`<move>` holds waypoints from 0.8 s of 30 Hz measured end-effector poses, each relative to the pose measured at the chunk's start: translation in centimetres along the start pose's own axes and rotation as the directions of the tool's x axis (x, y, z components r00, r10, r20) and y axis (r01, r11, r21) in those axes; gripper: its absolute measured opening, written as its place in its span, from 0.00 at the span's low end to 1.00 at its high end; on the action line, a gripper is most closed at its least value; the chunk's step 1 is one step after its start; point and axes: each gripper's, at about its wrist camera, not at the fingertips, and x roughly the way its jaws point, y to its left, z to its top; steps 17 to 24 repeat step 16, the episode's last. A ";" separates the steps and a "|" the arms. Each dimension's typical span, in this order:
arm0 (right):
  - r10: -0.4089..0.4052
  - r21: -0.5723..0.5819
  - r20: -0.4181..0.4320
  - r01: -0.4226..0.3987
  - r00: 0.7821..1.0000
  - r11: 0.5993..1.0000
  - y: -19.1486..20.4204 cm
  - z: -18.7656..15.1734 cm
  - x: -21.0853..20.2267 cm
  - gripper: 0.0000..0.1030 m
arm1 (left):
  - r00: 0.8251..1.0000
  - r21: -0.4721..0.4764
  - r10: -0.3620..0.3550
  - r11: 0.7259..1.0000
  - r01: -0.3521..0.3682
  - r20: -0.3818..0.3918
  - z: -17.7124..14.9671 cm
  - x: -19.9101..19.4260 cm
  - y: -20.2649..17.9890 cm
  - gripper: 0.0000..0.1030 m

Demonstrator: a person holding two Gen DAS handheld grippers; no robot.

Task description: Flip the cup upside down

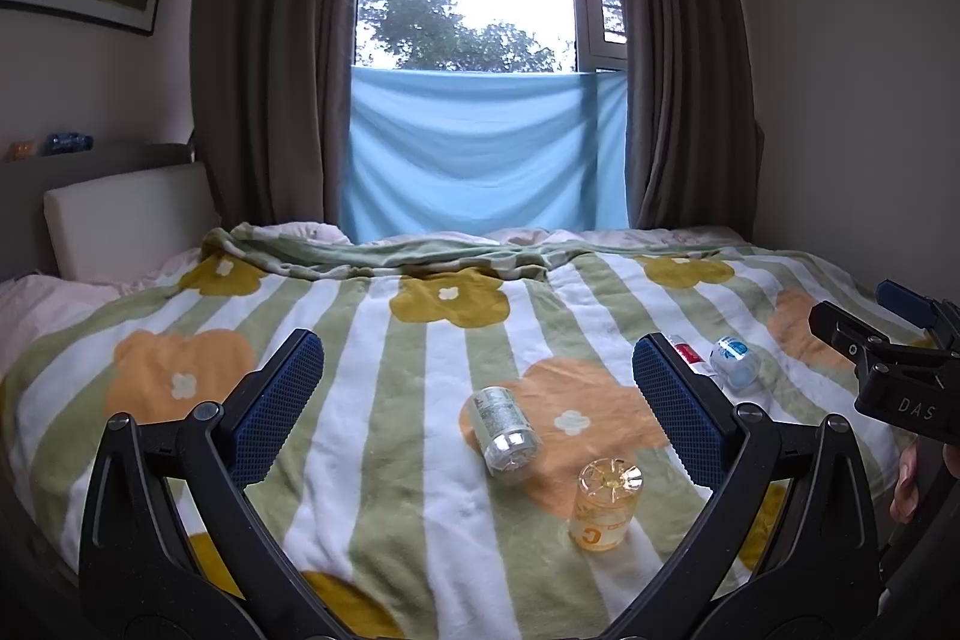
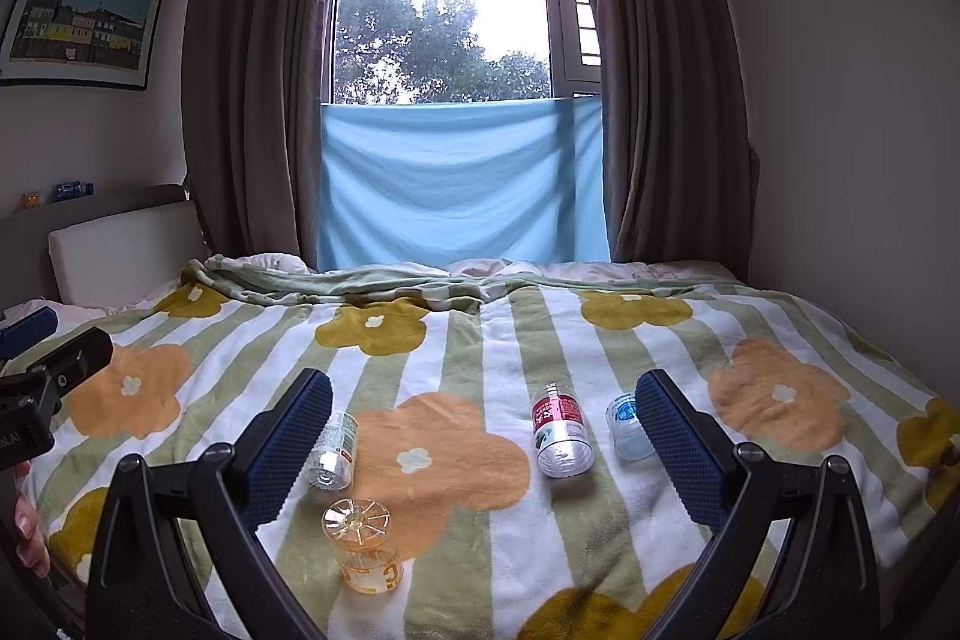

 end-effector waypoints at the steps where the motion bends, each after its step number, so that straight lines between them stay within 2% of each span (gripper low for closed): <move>1: 0.000 0.000 0.000 0.000 1.000 1.000 0.0 0.0 0.0 0.98 | 1.000 0.003 -0.001 1.000 0.001 0.002 0.0 0.0 0.0 1.00; 16: 0.002 -0.002 -0.005 -0.002 1.000 1.000 0.8 -0.3 -0.2 0.98 | 0.998 0.049 0.032 0.998 -0.035 0.059 -0.5 -0.5 -0.6 1.00; 24: 0.002 -0.002 -0.005 -0.002 1.000 1.000 0.8 -0.3 -0.2 0.98 | 0.998 0.049 0.032 0.998 -0.035 0.059 -0.5 -0.5 -0.6 1.00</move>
